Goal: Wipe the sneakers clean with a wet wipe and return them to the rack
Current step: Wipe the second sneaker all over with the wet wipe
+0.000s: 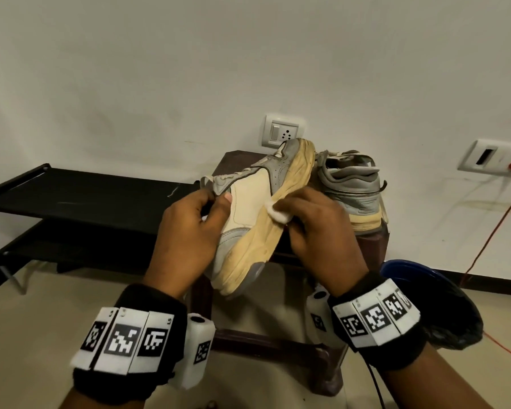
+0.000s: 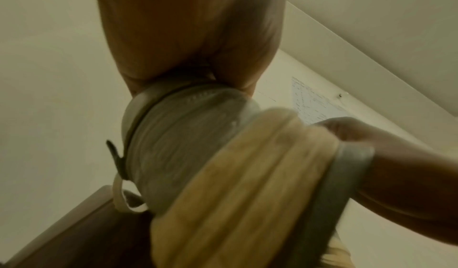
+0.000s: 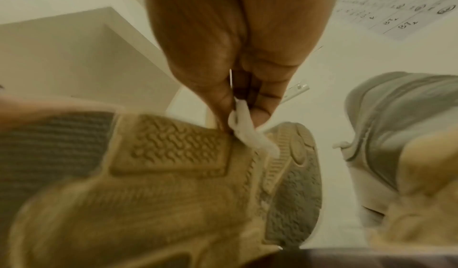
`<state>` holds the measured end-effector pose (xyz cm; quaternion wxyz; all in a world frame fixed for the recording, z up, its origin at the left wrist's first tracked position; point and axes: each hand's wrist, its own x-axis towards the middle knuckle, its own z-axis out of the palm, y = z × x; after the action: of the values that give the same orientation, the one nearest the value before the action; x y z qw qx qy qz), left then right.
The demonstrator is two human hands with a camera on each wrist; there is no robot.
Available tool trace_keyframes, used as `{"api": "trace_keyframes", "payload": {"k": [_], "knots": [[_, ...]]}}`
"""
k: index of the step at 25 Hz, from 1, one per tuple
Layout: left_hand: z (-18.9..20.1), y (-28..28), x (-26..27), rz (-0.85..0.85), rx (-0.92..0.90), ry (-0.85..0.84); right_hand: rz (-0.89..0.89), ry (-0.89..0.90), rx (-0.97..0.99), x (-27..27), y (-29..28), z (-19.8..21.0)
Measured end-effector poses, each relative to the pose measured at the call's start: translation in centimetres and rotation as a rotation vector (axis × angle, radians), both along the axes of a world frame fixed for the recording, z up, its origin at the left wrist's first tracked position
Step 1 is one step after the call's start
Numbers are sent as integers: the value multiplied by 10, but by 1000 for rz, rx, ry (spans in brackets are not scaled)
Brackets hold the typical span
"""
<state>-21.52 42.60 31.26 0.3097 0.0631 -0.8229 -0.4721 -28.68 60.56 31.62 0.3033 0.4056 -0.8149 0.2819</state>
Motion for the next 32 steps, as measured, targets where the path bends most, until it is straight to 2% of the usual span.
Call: {"api": "trace_keyframes", "payload": {"k": [2,5,7,9,12,14,19,21,23,25,27,29,32], "knots": [[1,-3,3,-77,67,-41,89,-58,165,19,1,6],[1,-3,7,-177,65,-71,225,-170,339,48,3,7],[1,0,8,-222,69,-67,211,-129,285,54,4,4],[3,7,8,-301,141,-62,100,-48,135,41,6,3],[5,23,6,-378,162,-60,-63,-49,-70,12,10,5],[5,29,2,-362,182,-13,-49,-82,-102,8,11,8],[6,33,-6,-264,272,100,249,-125,136,49,11,17],[7,34,-8,-252,338,97,215,-43,141,56,7,14],[7,37,-11,-293,387,76,101,14,16,46,3,13],[8,42,-11,-338,398,57,-6,17,-110,27,3,15],[8,46,-12,-334,388,67,-25,-9,-163,13,5,18],[7,45,-16,-283,424,101,69,-40,-95,16,5,19],[7,38,-22,-180,478,136,259,-104,171,33,10,21]]}}
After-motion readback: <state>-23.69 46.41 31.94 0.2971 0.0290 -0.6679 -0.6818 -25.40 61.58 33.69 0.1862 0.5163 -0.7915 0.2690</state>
